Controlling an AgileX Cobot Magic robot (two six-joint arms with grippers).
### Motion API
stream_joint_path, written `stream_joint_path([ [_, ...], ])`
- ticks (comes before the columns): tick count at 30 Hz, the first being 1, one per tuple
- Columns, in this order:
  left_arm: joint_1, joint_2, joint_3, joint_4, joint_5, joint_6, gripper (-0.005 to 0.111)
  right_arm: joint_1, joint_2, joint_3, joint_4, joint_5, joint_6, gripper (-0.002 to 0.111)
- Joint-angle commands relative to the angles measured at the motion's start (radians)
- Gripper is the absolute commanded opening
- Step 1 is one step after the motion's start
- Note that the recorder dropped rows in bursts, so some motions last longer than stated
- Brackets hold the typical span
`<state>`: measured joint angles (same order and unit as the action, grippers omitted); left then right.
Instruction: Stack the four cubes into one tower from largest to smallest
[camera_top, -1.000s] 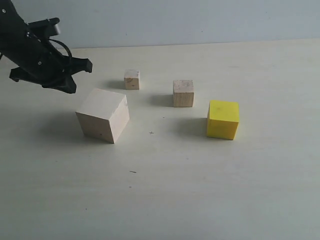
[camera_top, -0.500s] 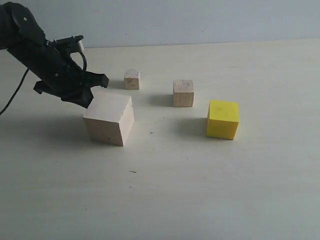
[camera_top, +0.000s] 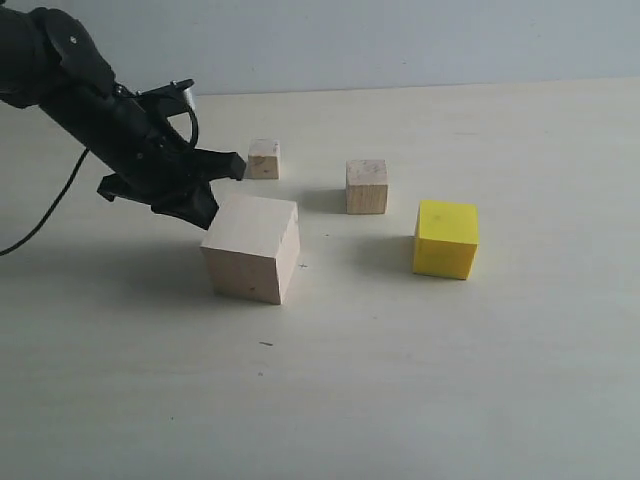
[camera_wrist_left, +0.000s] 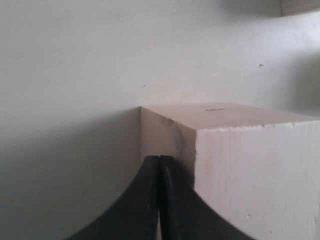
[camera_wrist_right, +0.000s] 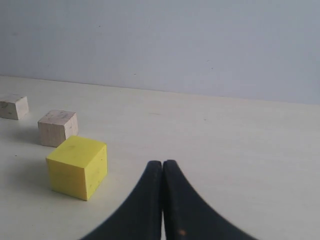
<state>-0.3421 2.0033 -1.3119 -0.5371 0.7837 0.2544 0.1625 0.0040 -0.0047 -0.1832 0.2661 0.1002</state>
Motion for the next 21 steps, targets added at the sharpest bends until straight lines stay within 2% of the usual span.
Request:
stream_joint_path([
  [1,-0.039,-0.003,-0.005,-0.026,-0.019,0.004,0.000,0.001,-0.004,0.005,0.001,-0.017,0.000,0.000],
  [7,-0.046,-0.003,-0.005,-0.049,-0.013,0.004,0.000,0.001,-0.004,0.005,0.001,-0.017,0.000,0.000],
  [13,-0.046,-0.027,-0.003,0.058,0.043,-0.052,0.000,0.001,-0.004,0.005,0.003,-0.017,0.000,0.000],
  [17,-0.046,-0.099,0.061,0.123,0.032,-0.106,0.000,0.001,-0.004,0.005,0.008,-0.017,0.000,0.000],
  [21,-0.052,-0.177,0.177,0.071,0.036,-0.079,0.000,0.001,-0.004,0.005,0.008,-0.017,0.000,0.000],
])
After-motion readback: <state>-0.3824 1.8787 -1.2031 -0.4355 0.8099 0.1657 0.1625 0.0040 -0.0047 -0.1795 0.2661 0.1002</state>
